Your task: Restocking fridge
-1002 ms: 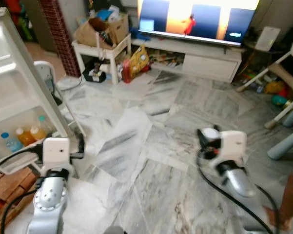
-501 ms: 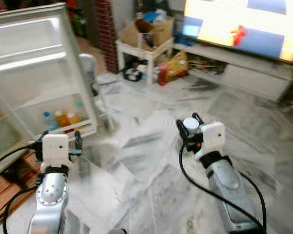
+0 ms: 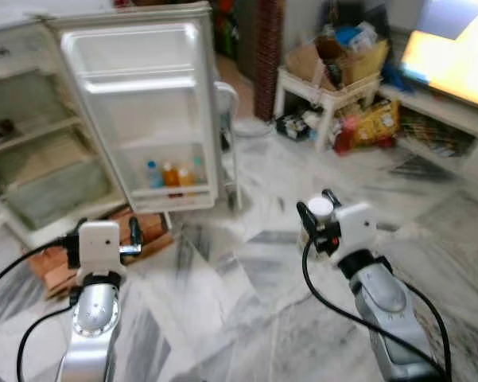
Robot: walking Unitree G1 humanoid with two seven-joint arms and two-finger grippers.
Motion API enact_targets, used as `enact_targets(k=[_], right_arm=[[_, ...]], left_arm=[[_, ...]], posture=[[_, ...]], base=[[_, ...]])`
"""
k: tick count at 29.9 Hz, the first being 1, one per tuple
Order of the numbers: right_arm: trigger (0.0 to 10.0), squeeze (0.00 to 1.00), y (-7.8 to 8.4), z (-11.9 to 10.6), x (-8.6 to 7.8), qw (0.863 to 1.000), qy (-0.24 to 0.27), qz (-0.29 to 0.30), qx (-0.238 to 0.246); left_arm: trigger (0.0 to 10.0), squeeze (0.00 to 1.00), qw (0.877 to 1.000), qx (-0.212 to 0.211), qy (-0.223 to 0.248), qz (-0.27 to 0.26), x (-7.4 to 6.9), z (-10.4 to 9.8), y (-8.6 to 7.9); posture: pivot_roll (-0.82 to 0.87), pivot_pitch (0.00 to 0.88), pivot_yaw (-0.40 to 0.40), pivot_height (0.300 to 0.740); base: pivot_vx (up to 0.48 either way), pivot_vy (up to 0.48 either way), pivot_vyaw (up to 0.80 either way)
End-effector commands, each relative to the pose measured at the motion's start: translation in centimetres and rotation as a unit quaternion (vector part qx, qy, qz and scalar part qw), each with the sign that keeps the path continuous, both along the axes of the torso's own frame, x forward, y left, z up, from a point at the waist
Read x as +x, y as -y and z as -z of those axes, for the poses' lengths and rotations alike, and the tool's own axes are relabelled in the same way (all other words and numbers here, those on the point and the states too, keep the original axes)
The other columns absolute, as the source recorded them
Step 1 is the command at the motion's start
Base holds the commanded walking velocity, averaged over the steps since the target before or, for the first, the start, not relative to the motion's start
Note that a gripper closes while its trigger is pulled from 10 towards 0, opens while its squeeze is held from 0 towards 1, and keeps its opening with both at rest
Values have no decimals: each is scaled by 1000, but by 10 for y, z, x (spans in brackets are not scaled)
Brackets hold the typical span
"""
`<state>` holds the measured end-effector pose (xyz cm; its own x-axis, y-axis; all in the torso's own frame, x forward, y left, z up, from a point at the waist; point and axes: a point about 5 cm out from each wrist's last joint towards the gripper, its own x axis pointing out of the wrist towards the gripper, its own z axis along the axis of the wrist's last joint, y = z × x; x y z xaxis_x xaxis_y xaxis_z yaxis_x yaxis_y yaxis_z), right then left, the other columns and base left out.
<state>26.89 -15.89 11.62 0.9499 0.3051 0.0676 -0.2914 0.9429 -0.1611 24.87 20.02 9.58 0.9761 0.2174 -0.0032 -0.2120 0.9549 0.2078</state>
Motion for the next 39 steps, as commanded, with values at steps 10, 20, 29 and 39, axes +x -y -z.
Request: enact_targets(k=[10,20,29,39], right_arm=[[10000,0,-7,-13,10,999,28,-28,6],[10000,0,-11,-18,16,997,44,-66,-22],[10000,0,-10,-21,20,996,52,-67,-28],[10000,0,-2,-23,28,998,62,-16,-28]], left_arm=[[10000,0,1000,10,-6,-11,-2,2,-9],[10000,0,1000,5,-6,-10,1,4,-3],[10000,0,1000,5,-3,-4,2,4,-1],[10000,0,1000,20,-16,6,2,9,0]], posture=[[52,0,-30,740],[49,0,-39,740],[51,0,-44,740],[51,0,-43,740]], base=[[306,287,756],[306,288,712],[324,274,697],[411,0,215]])
